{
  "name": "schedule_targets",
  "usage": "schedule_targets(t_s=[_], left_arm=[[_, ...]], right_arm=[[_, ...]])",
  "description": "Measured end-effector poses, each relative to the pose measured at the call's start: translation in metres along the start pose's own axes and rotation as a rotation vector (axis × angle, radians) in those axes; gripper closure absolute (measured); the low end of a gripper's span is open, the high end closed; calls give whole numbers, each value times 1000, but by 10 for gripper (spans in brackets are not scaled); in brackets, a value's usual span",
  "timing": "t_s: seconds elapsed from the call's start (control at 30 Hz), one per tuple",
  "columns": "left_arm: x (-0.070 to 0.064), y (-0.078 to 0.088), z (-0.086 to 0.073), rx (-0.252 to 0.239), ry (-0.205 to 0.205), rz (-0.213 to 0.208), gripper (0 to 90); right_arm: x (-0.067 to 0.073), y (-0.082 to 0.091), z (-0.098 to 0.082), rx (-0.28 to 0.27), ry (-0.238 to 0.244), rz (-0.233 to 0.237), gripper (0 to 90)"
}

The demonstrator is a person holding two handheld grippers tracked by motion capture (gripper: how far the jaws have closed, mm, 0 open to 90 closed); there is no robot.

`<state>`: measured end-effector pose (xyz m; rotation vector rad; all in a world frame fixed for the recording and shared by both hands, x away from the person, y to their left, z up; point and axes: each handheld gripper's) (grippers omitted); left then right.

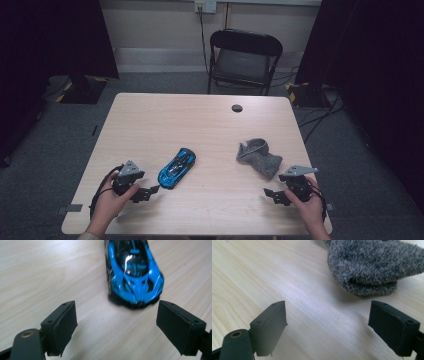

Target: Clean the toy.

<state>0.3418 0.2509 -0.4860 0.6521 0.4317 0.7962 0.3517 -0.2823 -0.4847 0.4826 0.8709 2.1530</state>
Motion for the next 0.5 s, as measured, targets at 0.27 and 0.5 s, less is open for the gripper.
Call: schedule_targets(t_s=[0.27,0.5], left_arm=[[1,-2,-12,24,-61,26,164],[0,-4,-14,8,-97,35,148]], right_arm=[[2,-5,-8,12,20,-19,140],[5,-7,-13,-28,49,-44,131]])
Point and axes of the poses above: each handheld gripper's, and its own axes: y roughly backward along the jaws, z roughly out of its top, x roughly to its left, and after that the axes turned 1 degree about y, right-handed
